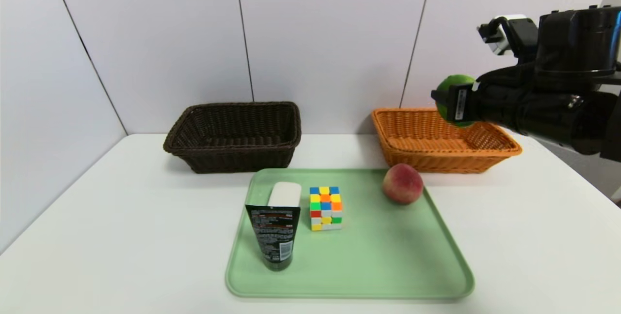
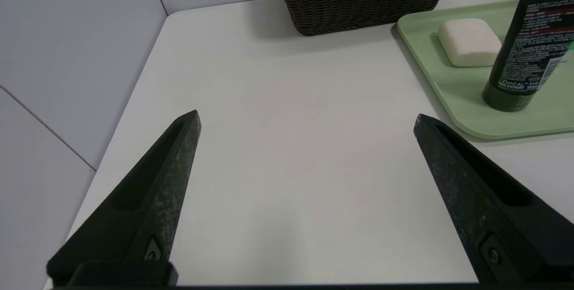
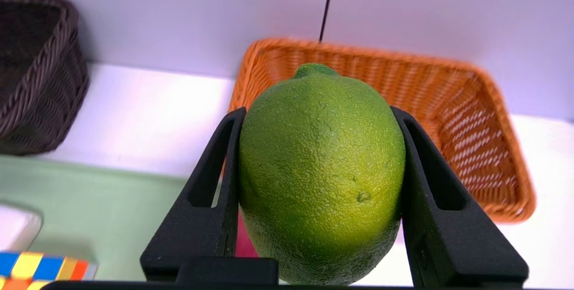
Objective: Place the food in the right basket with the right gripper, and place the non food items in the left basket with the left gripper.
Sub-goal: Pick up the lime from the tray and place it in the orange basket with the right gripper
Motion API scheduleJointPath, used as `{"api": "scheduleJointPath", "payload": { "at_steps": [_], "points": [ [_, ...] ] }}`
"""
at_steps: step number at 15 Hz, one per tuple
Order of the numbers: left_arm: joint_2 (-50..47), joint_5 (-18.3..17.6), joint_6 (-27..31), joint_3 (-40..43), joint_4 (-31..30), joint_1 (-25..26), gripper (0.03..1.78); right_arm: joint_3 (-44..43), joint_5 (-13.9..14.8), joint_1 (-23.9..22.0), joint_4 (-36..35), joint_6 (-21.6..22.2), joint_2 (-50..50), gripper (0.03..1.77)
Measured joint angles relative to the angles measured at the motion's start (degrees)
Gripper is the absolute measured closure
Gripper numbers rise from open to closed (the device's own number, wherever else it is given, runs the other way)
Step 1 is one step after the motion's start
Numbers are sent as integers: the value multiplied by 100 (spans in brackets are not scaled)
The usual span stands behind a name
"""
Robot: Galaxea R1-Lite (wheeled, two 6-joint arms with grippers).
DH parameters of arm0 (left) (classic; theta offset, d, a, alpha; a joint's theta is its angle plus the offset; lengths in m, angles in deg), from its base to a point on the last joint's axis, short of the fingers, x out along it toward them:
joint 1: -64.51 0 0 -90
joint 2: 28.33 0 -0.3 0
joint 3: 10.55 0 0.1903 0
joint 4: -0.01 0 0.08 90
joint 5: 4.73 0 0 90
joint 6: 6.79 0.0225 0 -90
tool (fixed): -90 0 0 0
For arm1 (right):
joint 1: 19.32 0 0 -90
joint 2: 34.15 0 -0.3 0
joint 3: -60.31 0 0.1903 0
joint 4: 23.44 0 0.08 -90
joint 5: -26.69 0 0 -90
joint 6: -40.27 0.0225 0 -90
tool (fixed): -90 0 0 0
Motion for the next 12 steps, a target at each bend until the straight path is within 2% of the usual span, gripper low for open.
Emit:
{"api": "scheduleJointPath", "payload": {
  "at_steps": [3, 8, 12],
  "points": [
    [-1, 1, -2, 11, 4, 0, 12, -542, -188, -372, 284, -165, 212, 84],
    [-1, 9, -5, 18, 2, -2, 12, -1373, -284, -923, 499, -179, 894, 84],
    [-1, 28, -7, 16, 11, -2, 12, -1582, -312, -1150, 759, -178, 1429, 84]
  ]
}}
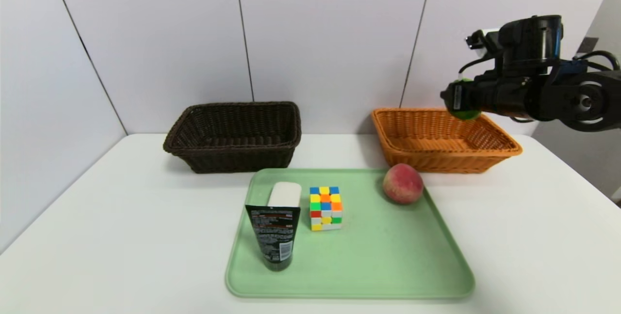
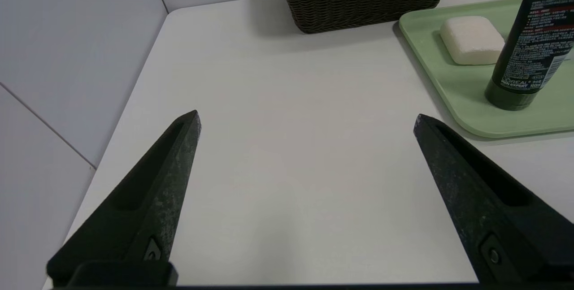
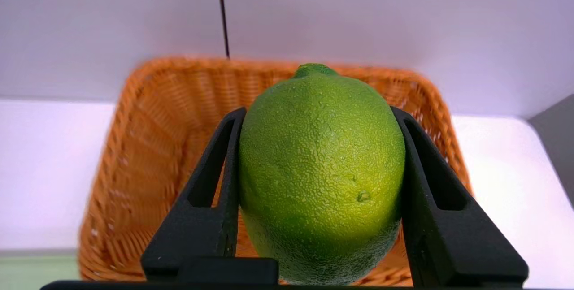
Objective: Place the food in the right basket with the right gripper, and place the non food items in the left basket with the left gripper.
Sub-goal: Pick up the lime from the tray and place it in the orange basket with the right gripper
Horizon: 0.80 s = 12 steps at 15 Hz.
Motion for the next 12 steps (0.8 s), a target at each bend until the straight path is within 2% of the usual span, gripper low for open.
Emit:
{"api": "scheduleJointPath", "payload": {
  "at_steps": [5, 8, 12],
  "points": [
    [0, 0, 0, 6, 4, 2, 12, -333, -39, -82, 273, 18, 545, 84],
    [0, 2, 0, 11, 6, 2, 12, -623, -229, -154, 299, 16, 851, 84],
    [-22, 11, -1, 11, 105, 2, 12, -1072, -245, -239, 651, 18, 1242, 84]
  ]
}}
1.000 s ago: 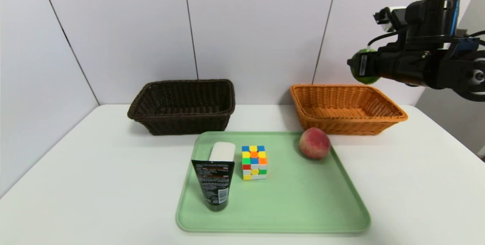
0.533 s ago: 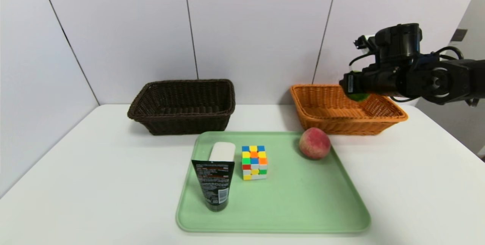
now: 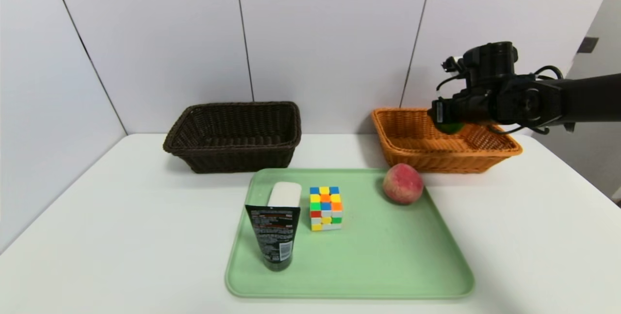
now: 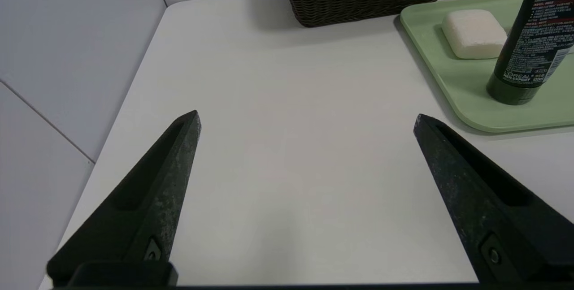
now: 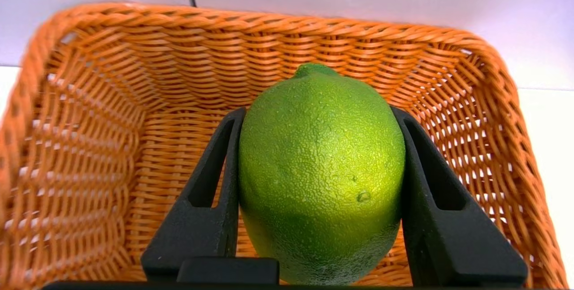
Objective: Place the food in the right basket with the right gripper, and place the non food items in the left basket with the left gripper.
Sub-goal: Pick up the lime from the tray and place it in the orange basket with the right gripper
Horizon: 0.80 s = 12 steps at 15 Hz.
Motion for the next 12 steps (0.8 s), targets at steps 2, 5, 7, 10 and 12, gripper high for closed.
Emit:
{"api": "scheduleJointPath", "payload": {
  "at_steps": [2, 5, 7, 10, 12],
  "points": [
    [-38, -2, -2, 0, 91, 0, 12, -177, 2, -15, 165, 6, 177, 84],
    [-90, 5, 0, 17, 113, 0, 12, -408, 7, -26, 245, 11, 417, 84],
    [-129, 6, -2, 44, 118, 0, 12, -511, 7, -26, 258, 11, 563, 84],
    [-162, 6, 0, 85, 121, 0, 12, -646, 9, -28, 355, 63, 778, 84],
    [-165, 6, -2, 91, 116, 0, 12, -709, 7, -28, 363, 102, 907, 84]
  ]
}}
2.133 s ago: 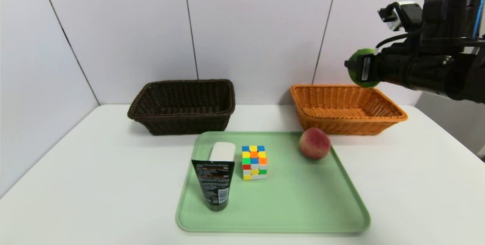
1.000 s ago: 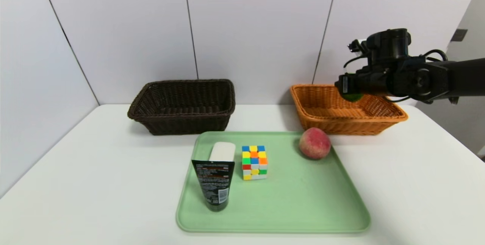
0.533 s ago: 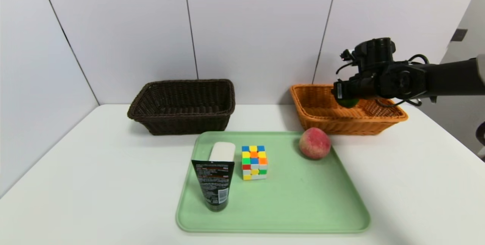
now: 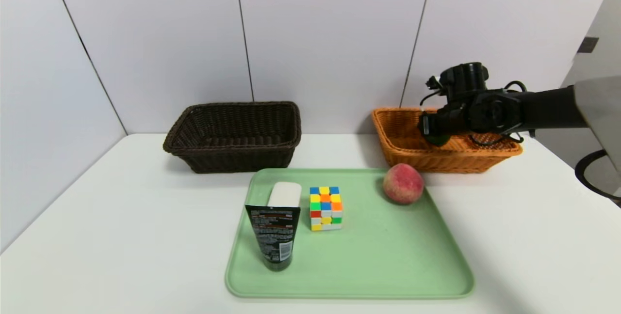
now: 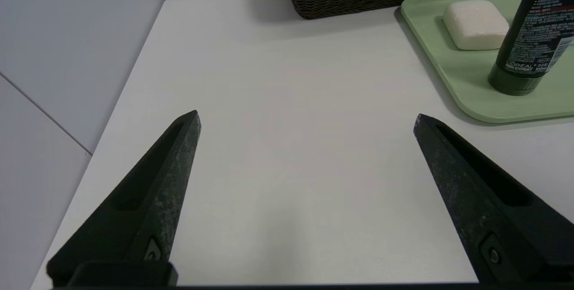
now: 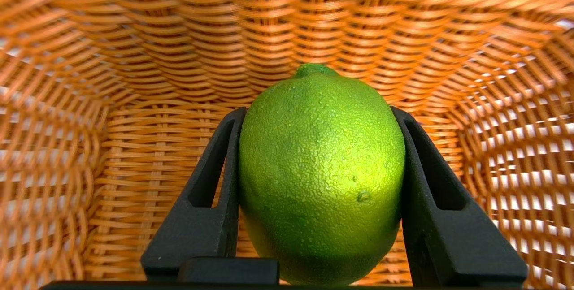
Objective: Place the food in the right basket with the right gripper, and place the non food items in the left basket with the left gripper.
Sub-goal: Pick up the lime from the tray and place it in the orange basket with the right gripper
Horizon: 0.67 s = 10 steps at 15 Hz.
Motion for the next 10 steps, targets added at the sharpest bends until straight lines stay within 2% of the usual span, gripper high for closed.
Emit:
{"api": "scheduleJointPath", "payload": {
  "at_steps": [10],
  "points": [
    [-6, 0, 2, 101, -11, 0, 12, -532, 21, 11, 336, 263, 447, 84]
  ]
}}
